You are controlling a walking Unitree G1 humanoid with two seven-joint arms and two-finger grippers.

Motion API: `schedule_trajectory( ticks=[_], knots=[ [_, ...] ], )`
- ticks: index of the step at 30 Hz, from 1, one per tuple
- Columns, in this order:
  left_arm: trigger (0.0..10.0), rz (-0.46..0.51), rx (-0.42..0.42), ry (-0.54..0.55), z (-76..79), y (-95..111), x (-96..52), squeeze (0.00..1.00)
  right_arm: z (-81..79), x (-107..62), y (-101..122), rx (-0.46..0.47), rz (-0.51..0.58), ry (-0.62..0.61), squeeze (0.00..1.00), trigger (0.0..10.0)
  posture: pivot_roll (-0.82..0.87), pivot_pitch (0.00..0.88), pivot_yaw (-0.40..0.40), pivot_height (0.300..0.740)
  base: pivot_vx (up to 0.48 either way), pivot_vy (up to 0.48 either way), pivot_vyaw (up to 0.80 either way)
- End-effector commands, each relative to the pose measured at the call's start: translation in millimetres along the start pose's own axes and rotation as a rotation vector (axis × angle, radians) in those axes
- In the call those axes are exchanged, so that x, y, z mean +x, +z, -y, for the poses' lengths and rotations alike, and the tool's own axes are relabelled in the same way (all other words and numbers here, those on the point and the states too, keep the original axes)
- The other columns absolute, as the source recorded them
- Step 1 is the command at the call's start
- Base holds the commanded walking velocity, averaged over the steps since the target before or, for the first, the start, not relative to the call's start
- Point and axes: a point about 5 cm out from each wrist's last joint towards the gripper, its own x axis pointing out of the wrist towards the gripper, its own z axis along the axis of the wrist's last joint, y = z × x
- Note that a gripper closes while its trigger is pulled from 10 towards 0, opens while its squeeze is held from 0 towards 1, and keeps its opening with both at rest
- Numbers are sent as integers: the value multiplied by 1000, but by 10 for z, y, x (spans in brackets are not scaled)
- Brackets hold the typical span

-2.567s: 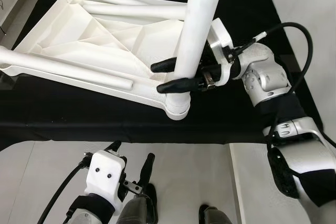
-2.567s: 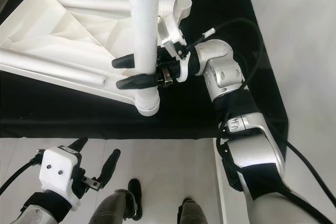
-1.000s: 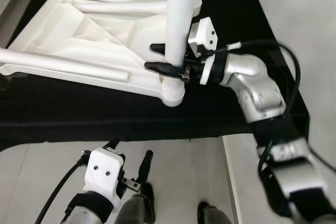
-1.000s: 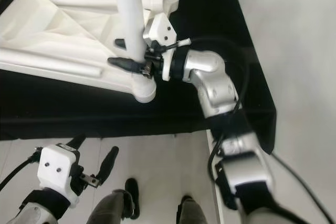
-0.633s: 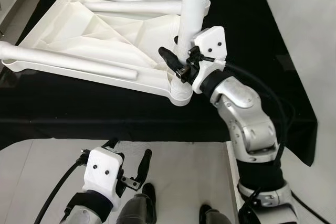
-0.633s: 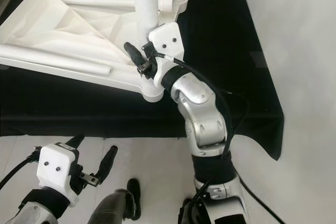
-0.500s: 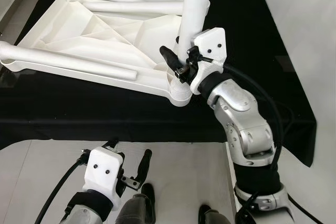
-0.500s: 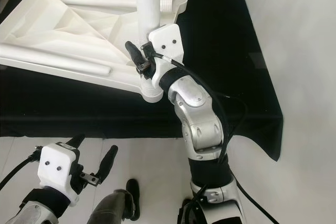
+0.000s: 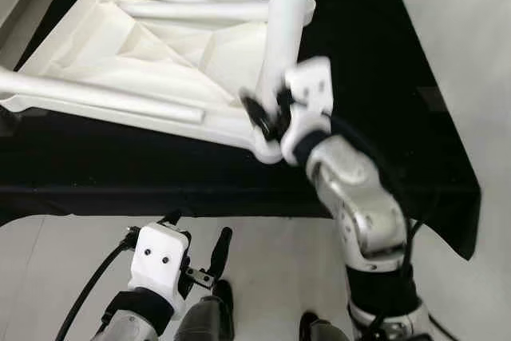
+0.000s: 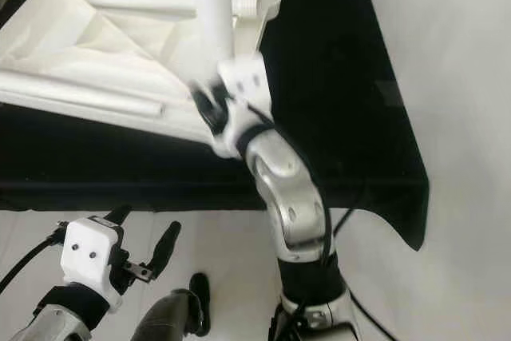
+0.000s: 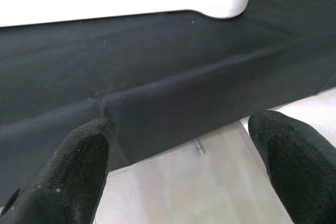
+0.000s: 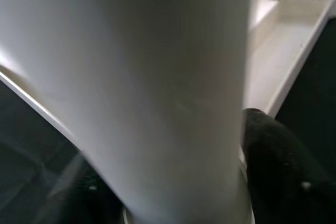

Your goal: Building children table

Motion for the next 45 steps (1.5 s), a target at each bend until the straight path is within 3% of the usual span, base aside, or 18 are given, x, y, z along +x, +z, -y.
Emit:
schedule_trajectory(
  ticks=[1,2,4,5,11,16,19,22,25,26,29,30,39,45],
  knots=[
    [10000,-27,-2,3,-3,-54,-21,0,125,-25,-217,39,-102,-68,1000,10000,-17,370,21,740,0,0,0],
    [10000,-26,-2,3,-3,-58,-15,0,58,12,-67,87,-11,20,961,10000,-17,362,24,740,0,0,0],
    [10000,-26,-1,4,-3,-59,-12,0,24,23,7,109,33,69,961,10000,-17,362,24,740,0,0,0],
    [10000,-25,-1,4,-4,-60,-7,0,-2,37,99,102,83,132,0,10000,-18,363,23,740,0,0,0],
    [10000,-22,-1,5,-2,-59,5,0,29,91,285,1,160,294,0,10000,-16,361,17,740,0,0,0],
    [10000,-16,0,11,0,-54,20,0,147,183,535,-127,249,536,0,10000,-12,358,12,740,0,0,0],
    [10000,-15,0,14,-3,-54,23,0,194,231,619,-211,246,648,0,10000,-15,356,12,740,0,0,0],
    [10000,-14,0,14,-4,-54,24,0,196,240,629,-228,240,677,0,10000,-15,356,12,740,0,0,0],
    [10000,-11,-2,15,-8,-54,43,0,124,274,675,-269,232,812,0,10000,-36,355,9,740,0,0,0],
    [10000,-7,-4,13,-2,-55,64,0,83,287,644,-261,197,903,0,8392,-40,355,2,740,0,0,0],
    [10000,-7,-4,12,0,-55,69,0,78,288,633,-258,188,920,0,8392,-40,355,2,740,0,0,0],
    [10000,-4,-6,12,2,-55,75,0,74,303,601,-254,171,926,0,0,-53,353,-5,740,0,0,0],
    [10000,6,-16,13,16,-55,110,0,110,394,517,-249,135,965,0,0,-75,348,-9,740,0,0,0],
    [10000,9,-19,14,17,-56,115,0,168,434,510,-228,125,892,0,0,-84,346,-9,740,0,0,0]
  ],
)
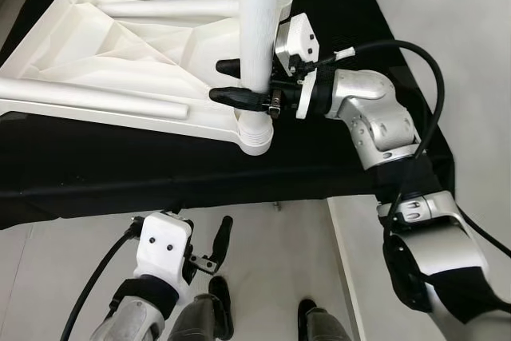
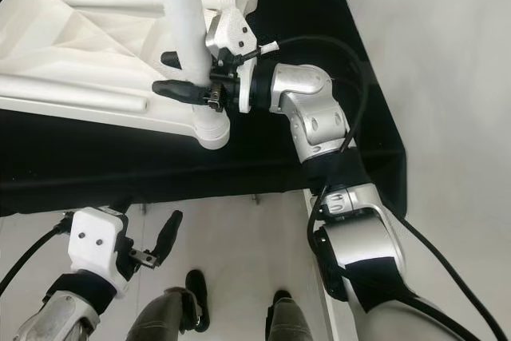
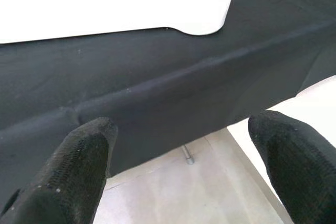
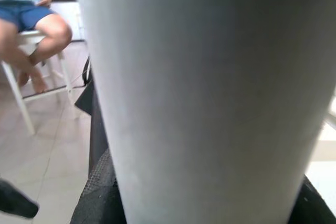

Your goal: Building children table

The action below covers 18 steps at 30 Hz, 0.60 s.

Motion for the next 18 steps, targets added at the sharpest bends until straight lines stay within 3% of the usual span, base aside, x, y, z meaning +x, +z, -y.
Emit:
schedule_trajectory(
  ticks=[1,5,7,9,10,13,14,18],
  knots=[
    [10000,-23,-6,4,8,-52,-25,0,-51,17,-212,75,-62,-30,0,0,-86,346,-10,740,0,0,0],
    [10000,-24,-10,6,-13,-46,-32,0,-326,-63,-577,199,-199,-284,0,0,-77,356,11,740,0,0,0],
    [10000,-24,-10,6,-15,-47,-33,0,-379,-73,-629,224,-216,-318,0,0,-77,356,11,740,0,0,0],
    [10000,-26,-8,3,-21,-49,-31,0,-517,-123,-796,290,-279,-484,0,0,-64,356,17,740,0,0,0],
    [10000,-27,-7,2,-26,-52,-29,0,-534,-165,-862,296,-314,-576,0,0,-64,355,14,740,0,0,0],
    [10000,-27,-6,2,-29,-53,-28,0,-540,-195,-901,298,-337,-637,0,0,-64,355,14,740,0,0,0],
    [10000,-27,-5,3,-30,-55,-26,0,-536,-231,-930,292,-346,-731,0,0,-64,352,9,740,0,0,0],
    [10000,-26,-2,5,-33,-57,-26,0,-618,-212,-935,264,-356,-828,0,0,-59,345,7,740,0,0,0]
  ],
)
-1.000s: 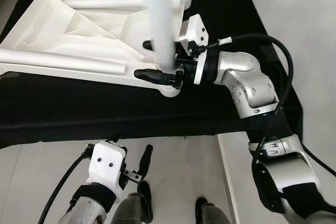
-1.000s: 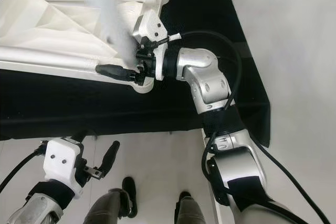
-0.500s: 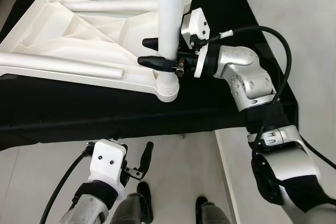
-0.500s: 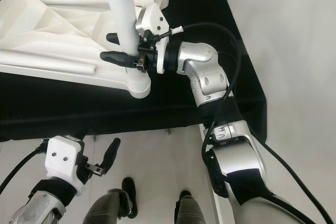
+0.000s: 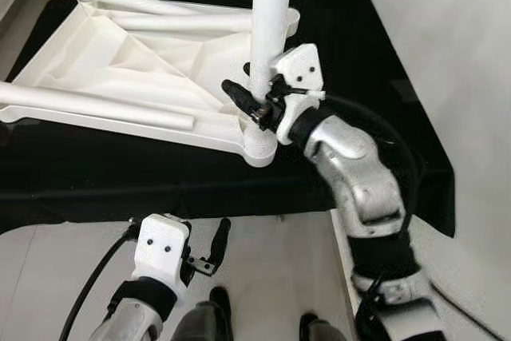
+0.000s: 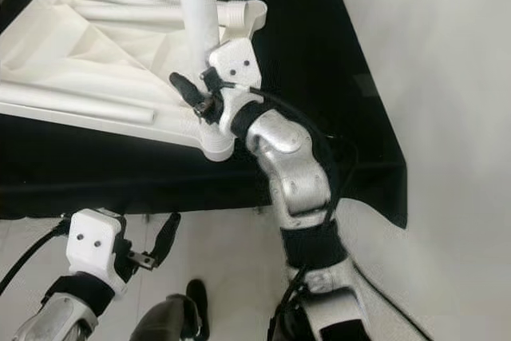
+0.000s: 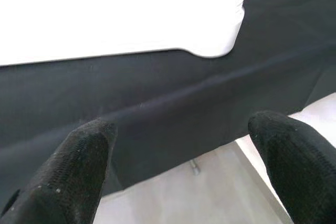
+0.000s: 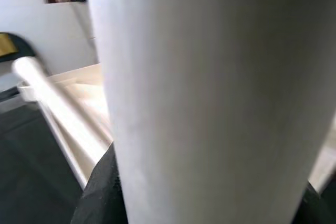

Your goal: Building children table

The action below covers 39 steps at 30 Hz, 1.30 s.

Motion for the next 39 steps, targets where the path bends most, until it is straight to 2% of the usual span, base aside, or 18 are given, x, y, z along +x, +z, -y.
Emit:
schedule_trajectory(
  ticks=[1,10,11,15,16,18,19,22,23,24,25,26,29,34,35,37,38,39],
  knots=[
    [10000,-25,-6,4,-10,-54,-27,0,96,-189,-638,53,-309,-146,0,0,-59,345,7,740,0,0,0],
    [10000,-27,-1,8,-12,-58,-37,0,33,-169,-591,62,-309,-208,0,0,-56,337,6,740,0,0,0],
    [10000,-27,-1,8,-11,-59,-39,0,20,-160,-573,61,-308,-202,0,10000,-56,337,7,740,0,0,0],
    [10000,-27,-3,7,-10,-60,-41,0,-16,-111,-460,81,-234,-163,0,10000,-57,338,7,740,0,0,0],
    [10000,-27,-3,6,-8,-58,-39,0,-29,-85,-390,110,-186,-130,1000,10000,-56,341,7,740,0,0,0],
    [10000,-26,-3,6,-6,-56,-38,0,-34,-70,-345,130,-155,-109,1000,10000,-56,341,7,740,0,0,0],
    [10000,-26,-4,7,-5,-54,-35,0,-37,-40,-243,154,-93,-62,1000,10000,-57,343,5,740,0,0,0],
    [10000,-24,-4,9,-4,-51,-31,0,-96,-15,32,173,43,196,969,10000,-61,344,4,740,0,0,0],
    [10000,-23,-4,9,-4,-50,-30,0,-98,-25,71,146,57,244,667,10000,-60,344,5,740,0,0,0],
    [10000,-23,-4,9,-4,-50,-30,0,-98,-25,71,146,57,244,667,10000,-60,344,5,740,0,0,0],
    [10000,-22,-4,10,-6,-49,-29,0,-85,-32,97,122,65,278,0,10000,-60,344,5,740,0,0,0],
    [10000,-22,-4,10,-6,-49,-29,0,-85,-32,97,122,65,278,0,10000,-60,344,5,740,0,0,0],
    [10000,-21,-5,10,-6,-50,-23,0,-20,-78,139,17,52,446,0,10000,-64,343,6,740,0,0,0],
    [10000,-21,-5,9,-4,-51,-16,0,50,-88,139,-24,28,525,0,10000,-64,343,6,740,0,0,0],
    [10000,-19,-6,10,-3,-51,-11,0,185,-20,211,-41,28,575,0,9137,-66,341,-2,740,0,0,0],
    [10000,-19,-6,10,-3,-51,-11,0,185,-20,211,-41,28,575,0,9137,-66,341,-2,740,0,0,0],
    [10000,-18,-6,11,-2,-51,-8,0,243,23,251,-40,30,586,0,7608,-66,341,-2,740,0,0,0],
    [10000,-17,-6,12,-1,-52,-6,0,284,61,284,-37,35,601,0,0,-66,341,-5,740,0,0,0]
  ],
)
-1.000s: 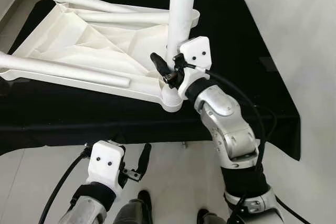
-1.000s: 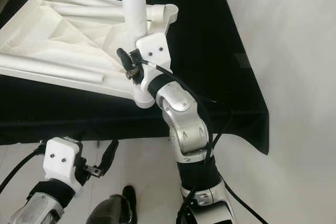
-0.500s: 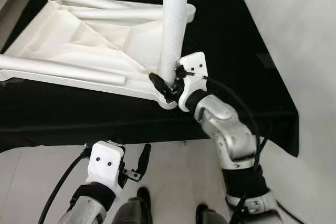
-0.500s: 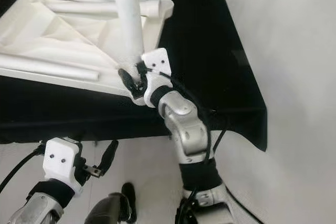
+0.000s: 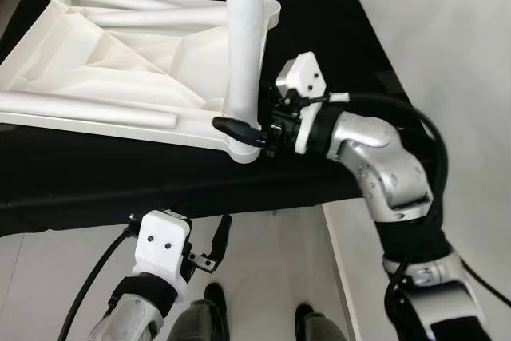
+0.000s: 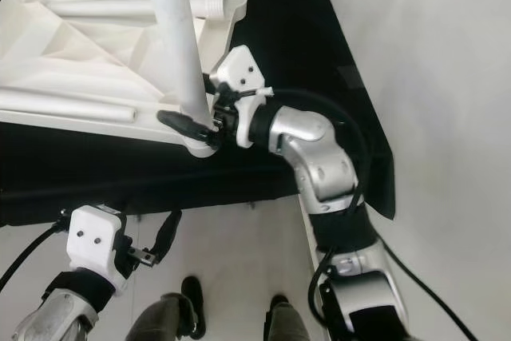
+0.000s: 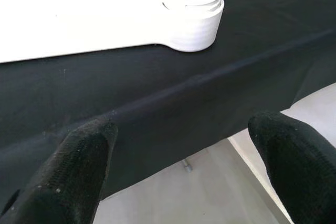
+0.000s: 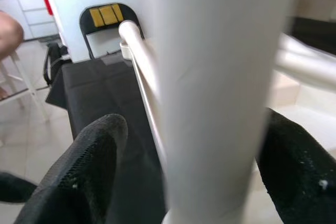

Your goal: Building children table

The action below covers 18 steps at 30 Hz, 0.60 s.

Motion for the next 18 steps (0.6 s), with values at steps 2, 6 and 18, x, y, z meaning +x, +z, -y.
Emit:
schedule_trajectory(
  ticks=[2,6,18],
  knots=[
    [10000,-26,-2,7,5,-54,-20,0,32,20,16,5,27,59,0,0,-64,341,-6,740,0,0,0],
    [10000,-25,-3,9,8,-52,-22,0,37,40,6,-5,15,79,0,0,-64,343,-9,740,0,0,0],
    [10000,-27,-11,6,7,-48,-43,0,-4,-44,-321,95,-181,-162,0,0,-86,357,-15,740,0,0,0]
  ],
)
